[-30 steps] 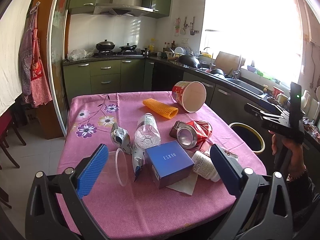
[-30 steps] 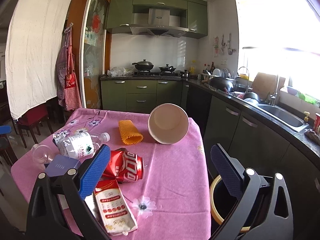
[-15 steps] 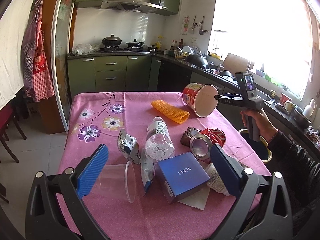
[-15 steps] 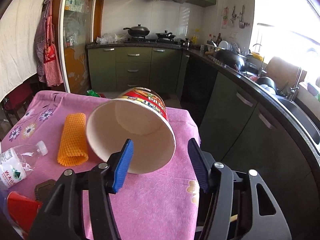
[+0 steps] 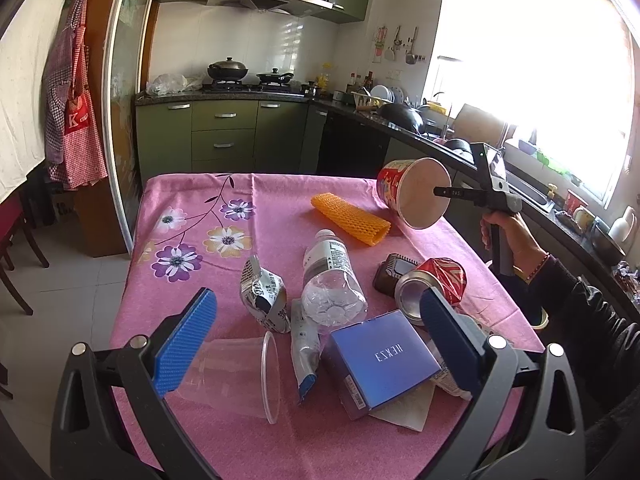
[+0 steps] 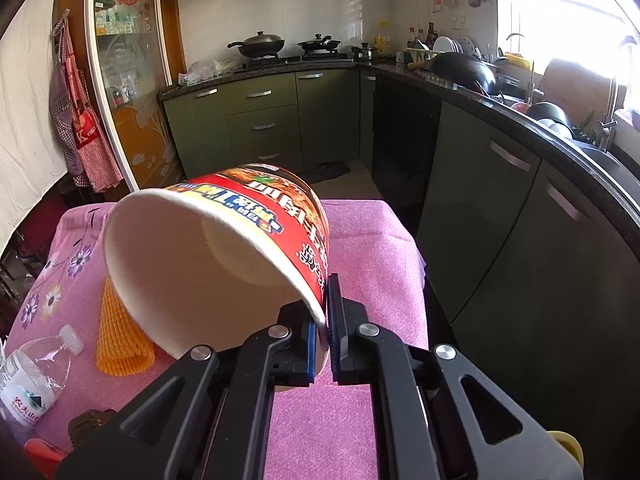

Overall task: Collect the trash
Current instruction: 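Carry the paper cup over the yellow bin and open the right gripper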

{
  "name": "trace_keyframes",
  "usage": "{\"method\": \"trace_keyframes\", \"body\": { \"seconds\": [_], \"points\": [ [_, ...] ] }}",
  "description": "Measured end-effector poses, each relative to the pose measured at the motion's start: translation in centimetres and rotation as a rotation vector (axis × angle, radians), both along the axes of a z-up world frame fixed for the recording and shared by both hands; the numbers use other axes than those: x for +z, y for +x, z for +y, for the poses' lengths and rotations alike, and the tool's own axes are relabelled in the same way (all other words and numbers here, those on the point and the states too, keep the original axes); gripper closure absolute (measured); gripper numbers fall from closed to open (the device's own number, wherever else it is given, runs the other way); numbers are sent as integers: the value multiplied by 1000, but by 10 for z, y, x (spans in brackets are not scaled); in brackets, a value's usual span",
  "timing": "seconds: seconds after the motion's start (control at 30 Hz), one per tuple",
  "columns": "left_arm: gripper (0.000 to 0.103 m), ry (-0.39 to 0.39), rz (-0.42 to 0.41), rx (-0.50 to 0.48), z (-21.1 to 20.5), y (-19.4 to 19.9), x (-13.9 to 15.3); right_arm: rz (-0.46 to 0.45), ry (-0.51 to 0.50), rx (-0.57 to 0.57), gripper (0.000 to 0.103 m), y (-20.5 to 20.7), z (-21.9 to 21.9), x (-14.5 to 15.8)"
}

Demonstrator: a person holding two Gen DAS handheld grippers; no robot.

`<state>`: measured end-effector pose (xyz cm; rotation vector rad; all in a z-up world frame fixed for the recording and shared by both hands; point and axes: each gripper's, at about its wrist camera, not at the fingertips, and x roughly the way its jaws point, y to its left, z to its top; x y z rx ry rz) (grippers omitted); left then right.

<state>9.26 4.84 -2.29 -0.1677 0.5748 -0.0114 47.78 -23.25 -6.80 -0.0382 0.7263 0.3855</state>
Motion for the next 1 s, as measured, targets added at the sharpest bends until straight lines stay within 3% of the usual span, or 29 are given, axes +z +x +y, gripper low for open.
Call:
{"method": "trace_keyframes", "body": {
  "seconds": [0.23,0.4,0.53,0.67,0.83,1.0],
  "points": [
    [7,23,-33,-39,-10,-4,9,11,47,-18,97,-58,-55,56],
    [7,17,-55,-73,-16,-5,14,95,23,-81,98,-102,-115,86],
    [7,19,-63,-91,-22,-4,15,188,9,-162,98,-133,-172,91],
    [7,24,-66,-105,-29,-2,15,295,-7,-252,98,-151,-223,68],
    [7,31,-66,-114,-34,-2,16,491,-30,-315,97,-144,-263,3],
    [7,54,-59,-108,-36,-5,18,622,-40,-340,97,-130,-282,-56]
  ]
}}
